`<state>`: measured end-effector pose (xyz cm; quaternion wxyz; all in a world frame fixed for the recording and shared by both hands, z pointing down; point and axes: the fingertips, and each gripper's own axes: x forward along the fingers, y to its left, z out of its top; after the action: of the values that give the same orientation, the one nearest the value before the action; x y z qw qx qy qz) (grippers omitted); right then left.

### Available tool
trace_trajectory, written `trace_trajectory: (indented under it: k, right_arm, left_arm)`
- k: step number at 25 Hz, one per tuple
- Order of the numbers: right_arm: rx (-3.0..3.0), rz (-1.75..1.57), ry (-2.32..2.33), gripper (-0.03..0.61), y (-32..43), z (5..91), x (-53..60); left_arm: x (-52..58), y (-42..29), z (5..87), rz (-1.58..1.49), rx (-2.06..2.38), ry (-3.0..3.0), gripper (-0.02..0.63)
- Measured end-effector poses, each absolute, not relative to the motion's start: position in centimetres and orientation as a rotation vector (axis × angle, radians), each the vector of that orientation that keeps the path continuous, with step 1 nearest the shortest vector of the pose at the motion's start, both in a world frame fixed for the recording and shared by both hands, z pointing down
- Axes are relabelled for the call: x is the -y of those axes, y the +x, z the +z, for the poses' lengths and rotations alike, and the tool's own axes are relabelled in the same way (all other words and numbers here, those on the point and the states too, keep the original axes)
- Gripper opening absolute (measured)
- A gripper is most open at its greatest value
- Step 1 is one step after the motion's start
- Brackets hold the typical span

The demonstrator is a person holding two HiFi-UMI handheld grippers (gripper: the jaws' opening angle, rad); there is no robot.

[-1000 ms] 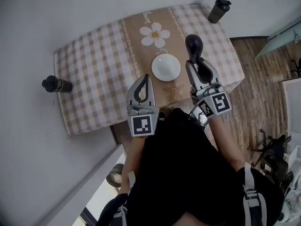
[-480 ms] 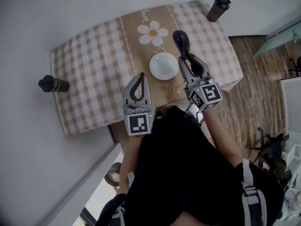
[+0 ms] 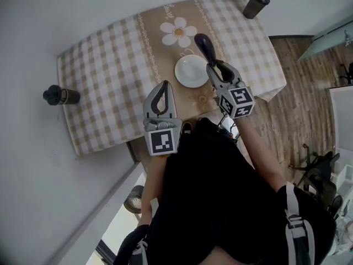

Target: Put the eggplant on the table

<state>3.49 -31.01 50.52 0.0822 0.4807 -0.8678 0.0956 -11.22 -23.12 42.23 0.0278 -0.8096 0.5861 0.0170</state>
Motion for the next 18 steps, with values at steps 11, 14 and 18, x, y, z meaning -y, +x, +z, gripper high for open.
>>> trace_trajectory:
  k: [11,14,18]
  right_arm:
    - [2.478,0.418,1.370,0.133,3.3,56.3,31.3]
    - [2.451,0.465,1.341,0.133,3.1,57.8,31.1]
    - [2.424,0.490,1.317,0.132,2.9,59.3,30.9]
  left_arm:
    - [22.9,-11.6,42.5,0.040,-1.833,-2.479,-0.008]
    - [22.8,-11.9,42.5,0.039,-1.844,-2.473,-0.008]
    - [22.7,-12.3,42.6,0.030,-1.855,-2.461,-0.008]
